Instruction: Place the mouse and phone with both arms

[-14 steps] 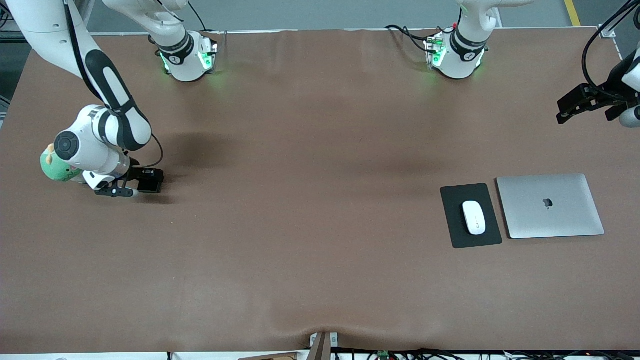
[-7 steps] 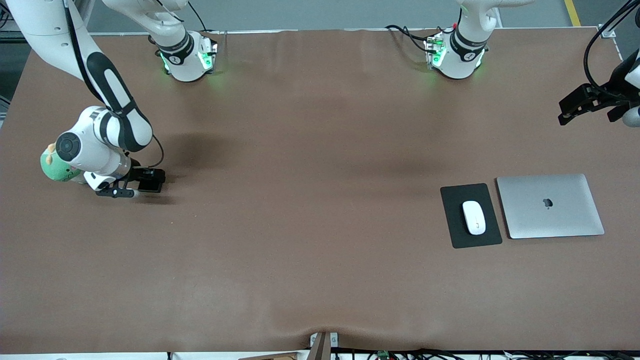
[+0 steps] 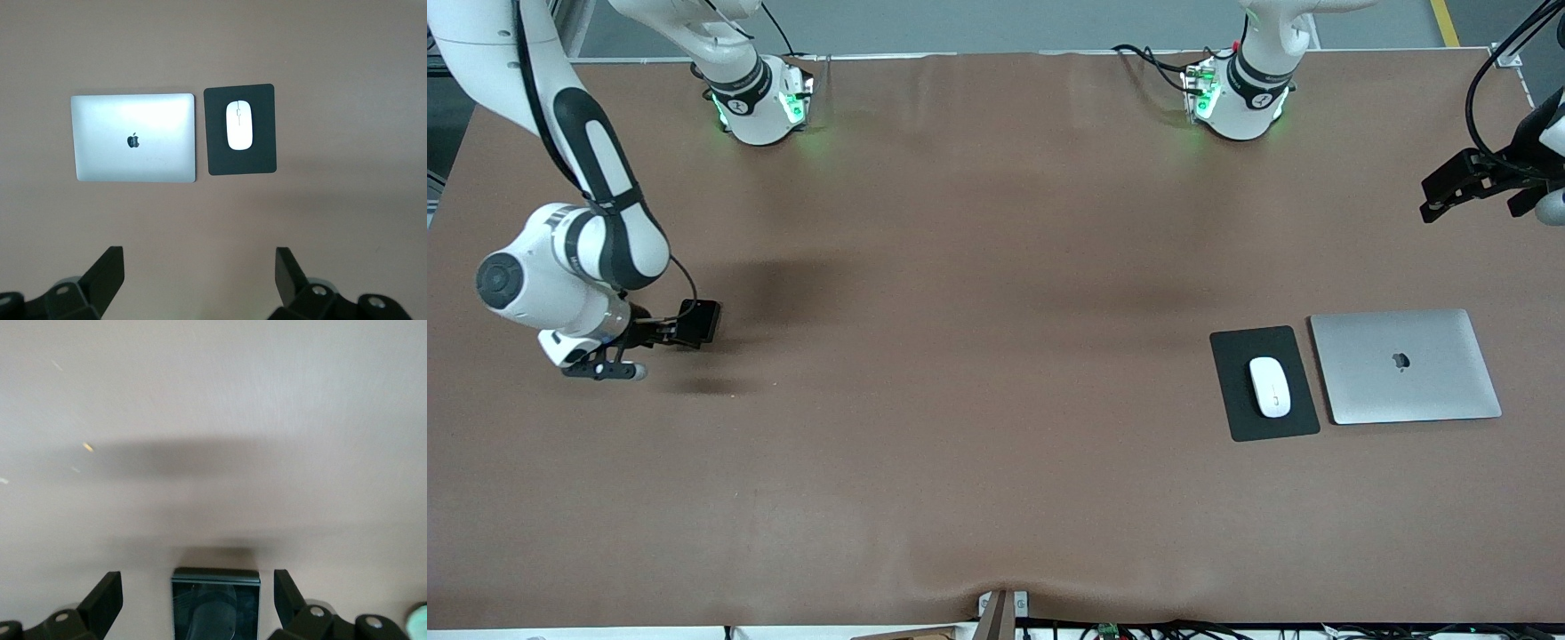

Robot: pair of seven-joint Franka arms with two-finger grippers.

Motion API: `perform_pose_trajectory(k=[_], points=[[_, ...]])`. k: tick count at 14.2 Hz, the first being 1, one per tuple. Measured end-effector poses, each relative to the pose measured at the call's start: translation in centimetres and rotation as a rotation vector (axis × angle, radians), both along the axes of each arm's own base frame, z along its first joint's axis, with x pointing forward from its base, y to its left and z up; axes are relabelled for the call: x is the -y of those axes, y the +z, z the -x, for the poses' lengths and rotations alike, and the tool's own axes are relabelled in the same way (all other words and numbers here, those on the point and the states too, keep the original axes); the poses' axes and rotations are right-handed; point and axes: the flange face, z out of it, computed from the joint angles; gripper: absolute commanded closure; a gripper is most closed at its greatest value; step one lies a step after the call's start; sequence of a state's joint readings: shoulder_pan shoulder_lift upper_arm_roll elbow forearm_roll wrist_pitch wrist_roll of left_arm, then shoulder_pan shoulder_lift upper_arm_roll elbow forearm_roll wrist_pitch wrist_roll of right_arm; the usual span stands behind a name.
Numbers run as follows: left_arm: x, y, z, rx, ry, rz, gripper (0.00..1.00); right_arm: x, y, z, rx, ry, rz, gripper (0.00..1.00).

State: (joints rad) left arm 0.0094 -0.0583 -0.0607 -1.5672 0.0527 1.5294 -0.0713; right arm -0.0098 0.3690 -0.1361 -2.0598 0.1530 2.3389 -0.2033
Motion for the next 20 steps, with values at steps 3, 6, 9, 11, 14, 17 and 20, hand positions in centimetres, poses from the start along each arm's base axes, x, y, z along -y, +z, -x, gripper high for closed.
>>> perform_pose_trajectory(k=[3, 6, 9, 11, 14, 17, 20], points=[[0.0, 0.0, 0.0, 0.0, 0.0, 0.0, 0.0, 0.0, 4.9, -3.4, 0.041, 0.013, -0.005, 0.0], [0.0, -0.2, -0.1, -0.002, 0.0, 0.0, 0.0, -0.1, 8.7, -5.5, 0.054, 0.025, -0.012, 0.0], [0.2, -0.2, -0.3, 0.001, -0.004, 0.0, 0.0, -0.1, 12.9, -7.3, 0.065, 0.036, -0.018, 0.0], [0.3, -0.1, -0.2, 0.004, -0.007, 0.0, 0.0, 0.2, 15.4, -8.0, 0.07, 0.04, -0.019, 0.0], [0.4, 0.0, -0.2, 0.006, -0.007, 0.0, 0.0, 0.3, 18.9, -8.6, 0.062, 0.083, 0.047, 0.0], [0.5, 0.0, -0.3, 0.006, -0.006, 0.021, 0.0, 0.6, 21.2, -8.7, 0.061, 0.106, 0.103, 0.0], [0.4, -0.2, -0.5, 0.001, -0.002, 0.044, 0.0, 1.0, 24.1, -7.7, 0.046, 0.1, 0.104, 0.0]])
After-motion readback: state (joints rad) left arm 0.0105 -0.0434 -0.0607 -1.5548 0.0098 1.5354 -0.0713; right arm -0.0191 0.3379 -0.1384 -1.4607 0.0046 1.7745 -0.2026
